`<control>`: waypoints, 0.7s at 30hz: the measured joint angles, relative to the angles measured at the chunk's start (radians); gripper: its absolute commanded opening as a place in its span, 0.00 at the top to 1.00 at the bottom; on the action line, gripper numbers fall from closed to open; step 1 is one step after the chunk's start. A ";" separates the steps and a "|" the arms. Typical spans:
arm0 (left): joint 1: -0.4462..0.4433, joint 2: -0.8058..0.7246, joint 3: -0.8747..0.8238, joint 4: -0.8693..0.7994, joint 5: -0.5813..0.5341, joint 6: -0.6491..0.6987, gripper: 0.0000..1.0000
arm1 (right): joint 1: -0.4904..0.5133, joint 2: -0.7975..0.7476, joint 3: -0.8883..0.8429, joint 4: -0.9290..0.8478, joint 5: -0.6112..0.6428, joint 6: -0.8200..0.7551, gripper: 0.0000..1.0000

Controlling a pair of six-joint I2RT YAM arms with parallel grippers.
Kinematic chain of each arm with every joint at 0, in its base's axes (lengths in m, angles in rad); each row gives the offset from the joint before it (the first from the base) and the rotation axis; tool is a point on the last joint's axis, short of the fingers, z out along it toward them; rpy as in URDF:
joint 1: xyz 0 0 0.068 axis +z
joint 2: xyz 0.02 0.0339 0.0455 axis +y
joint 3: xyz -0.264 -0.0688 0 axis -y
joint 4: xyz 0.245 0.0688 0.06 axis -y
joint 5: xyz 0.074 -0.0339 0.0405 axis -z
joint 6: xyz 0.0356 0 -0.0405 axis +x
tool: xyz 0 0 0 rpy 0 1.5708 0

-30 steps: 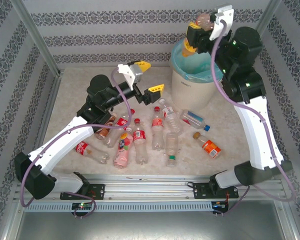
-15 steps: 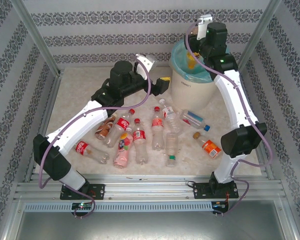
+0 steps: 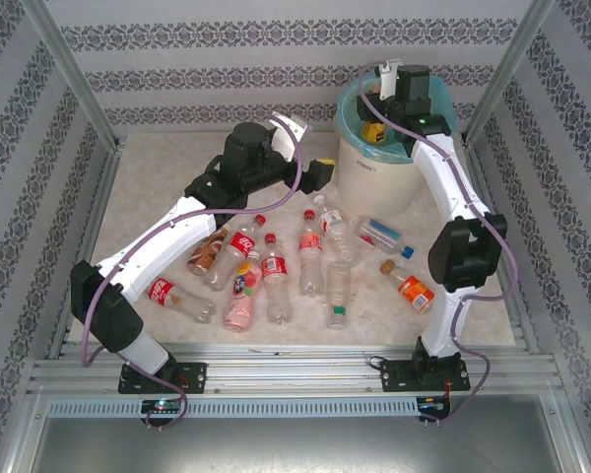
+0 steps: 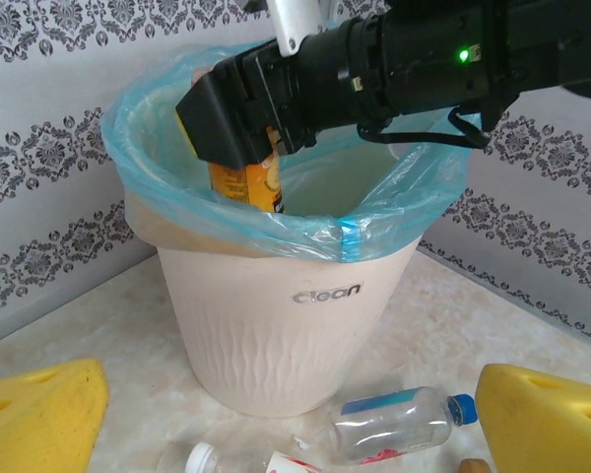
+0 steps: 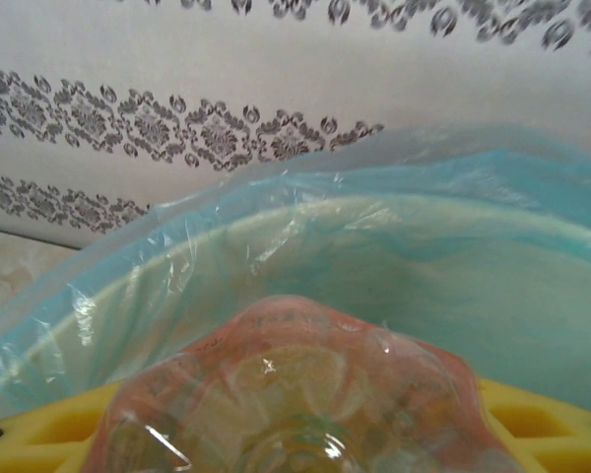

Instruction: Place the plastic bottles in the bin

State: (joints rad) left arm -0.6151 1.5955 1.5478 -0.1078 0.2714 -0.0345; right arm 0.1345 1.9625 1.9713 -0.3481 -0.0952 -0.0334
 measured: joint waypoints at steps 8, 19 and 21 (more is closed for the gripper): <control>0.002 0.014 0.000 -0.003 -0.015 0.000 0.04 | 0.000 0.012 -0.004 0.002 -0.024 0.002 0.30; 0.002 0.014 0.000 -0.006 -0.015 0.000 0.04 | 0.000 0.007 -0.004 0.017 -0.083 0.031 0.26; 0.002 0.014 0.000 -0.006 -0.015 0.000 0.04 | 0.000 -0.004 -0.004 0.017 -0.091 0.038 0.26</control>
State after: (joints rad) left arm -0.6132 1.6093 1.5478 -0.1135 0.2562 -0.0349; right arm 0.1345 1.9587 1.9675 -0.3313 -0.1860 0.0044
